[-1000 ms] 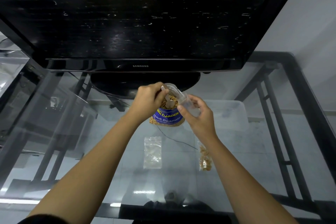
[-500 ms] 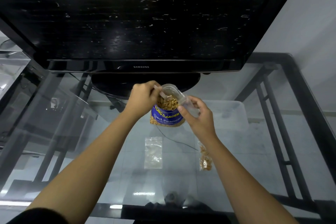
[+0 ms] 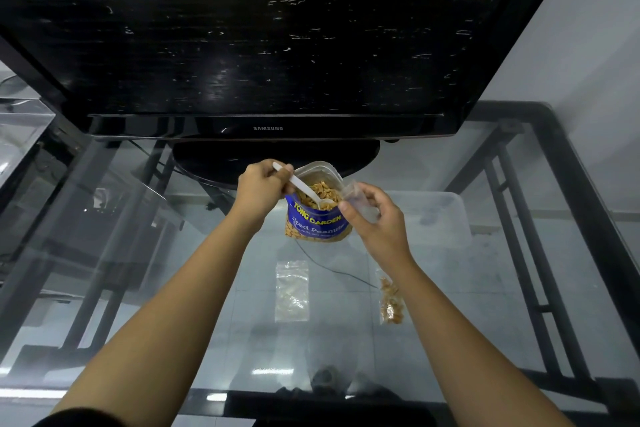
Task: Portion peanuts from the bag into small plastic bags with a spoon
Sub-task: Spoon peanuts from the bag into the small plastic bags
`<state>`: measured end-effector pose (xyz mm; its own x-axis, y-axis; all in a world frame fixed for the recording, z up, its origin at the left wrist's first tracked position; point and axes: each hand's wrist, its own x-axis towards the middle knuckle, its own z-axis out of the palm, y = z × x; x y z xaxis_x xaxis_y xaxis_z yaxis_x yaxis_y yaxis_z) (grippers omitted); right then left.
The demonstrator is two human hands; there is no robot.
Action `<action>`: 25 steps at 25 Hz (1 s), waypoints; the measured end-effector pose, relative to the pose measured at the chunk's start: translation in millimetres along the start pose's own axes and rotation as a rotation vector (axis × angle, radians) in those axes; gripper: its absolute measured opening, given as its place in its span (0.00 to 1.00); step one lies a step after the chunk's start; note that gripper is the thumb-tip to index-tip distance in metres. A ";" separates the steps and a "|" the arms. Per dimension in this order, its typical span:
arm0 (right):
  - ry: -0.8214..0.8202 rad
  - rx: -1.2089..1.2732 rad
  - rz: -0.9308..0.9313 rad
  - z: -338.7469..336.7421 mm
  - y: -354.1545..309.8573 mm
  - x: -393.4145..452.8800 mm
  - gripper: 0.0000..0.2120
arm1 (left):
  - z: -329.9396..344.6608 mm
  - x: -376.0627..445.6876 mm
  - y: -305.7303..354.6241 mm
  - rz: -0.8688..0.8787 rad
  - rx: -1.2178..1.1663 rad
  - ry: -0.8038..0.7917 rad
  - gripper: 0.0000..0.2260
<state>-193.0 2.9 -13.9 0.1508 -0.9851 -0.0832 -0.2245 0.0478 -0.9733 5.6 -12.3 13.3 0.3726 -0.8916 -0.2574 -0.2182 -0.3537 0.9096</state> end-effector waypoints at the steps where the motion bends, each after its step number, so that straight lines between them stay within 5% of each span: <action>1: 0.000 -0.001 0.004 0.5 -0.3 0.0 0.18 | 0.6 1.0 -0.7 -0.023 -0.058 -0.022 0.08; 8: 0.077 -0.066 -0.050 -6.9 -8.2 1.4 0.19 | -11.3 12.0 -2.7 -0.131 -0.252 0.035 0.09; 17: 0.072 -0.630 -0.308 -6.4 -21.5 21.2 0.24 | -40.7 29.4 15.5 -0.094 -0.349 0.063 0.09; 25: 0.082 -0.458 -0.272 14.8 -19.1 25.3 0.23 | -30.0 22.5 52.5 0.085 -0.103 -0.038 0.09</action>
<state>-170.6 -20.5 -0.7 0.1904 -0.9624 0.1938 -0.5872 -0.2698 -0.7631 29.6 -42.5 65.1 0.3215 -0.9280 -0.1884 -0.1525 -0.2471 0.9569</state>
